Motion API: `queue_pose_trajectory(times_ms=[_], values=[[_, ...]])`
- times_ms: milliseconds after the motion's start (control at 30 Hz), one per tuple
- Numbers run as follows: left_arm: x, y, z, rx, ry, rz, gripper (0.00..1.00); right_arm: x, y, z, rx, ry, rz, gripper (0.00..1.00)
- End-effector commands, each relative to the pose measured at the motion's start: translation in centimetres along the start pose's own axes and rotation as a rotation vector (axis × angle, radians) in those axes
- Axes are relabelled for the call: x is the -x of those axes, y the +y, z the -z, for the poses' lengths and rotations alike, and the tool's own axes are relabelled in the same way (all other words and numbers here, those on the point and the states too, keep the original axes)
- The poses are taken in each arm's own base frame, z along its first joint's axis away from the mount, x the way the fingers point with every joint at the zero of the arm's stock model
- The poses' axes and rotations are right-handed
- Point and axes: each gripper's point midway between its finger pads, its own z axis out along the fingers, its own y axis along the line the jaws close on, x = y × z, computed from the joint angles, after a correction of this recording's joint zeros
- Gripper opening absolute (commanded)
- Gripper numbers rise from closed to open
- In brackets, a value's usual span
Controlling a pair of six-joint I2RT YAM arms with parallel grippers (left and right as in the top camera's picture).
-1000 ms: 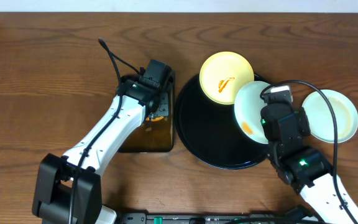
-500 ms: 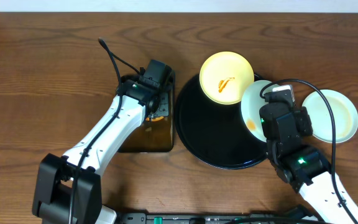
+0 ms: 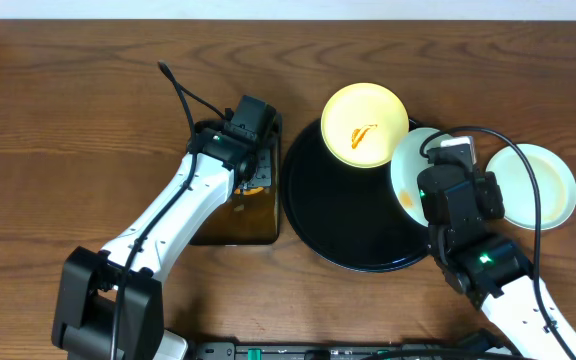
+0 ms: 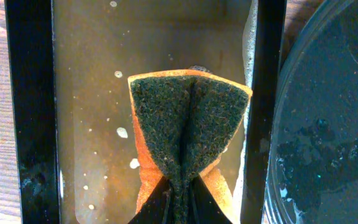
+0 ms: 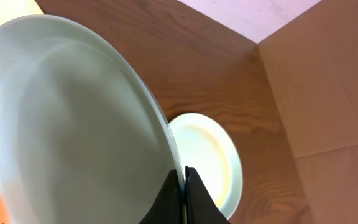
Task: Clean dirty plates on tray and stack at the side
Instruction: 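Place the green plate onto the plate stack at right and release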
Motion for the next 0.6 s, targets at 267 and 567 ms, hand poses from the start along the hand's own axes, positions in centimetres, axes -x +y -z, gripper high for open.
queue_pose_trajectory(times_ms=[267, 567], values=[[0.2, 0.4, 0.0, 0.015, -0.001, 0.000, 0.08, -4.2, -1.9, -5.6, 0.011, 0.227, -0.421, 0.01], [0.1, 0.4, 0.0, 0.015, 0.000, 0.000, 0.09, -8.7, -7.1, -8.7, -0.063, 0.343, -0.706, 0.01]])
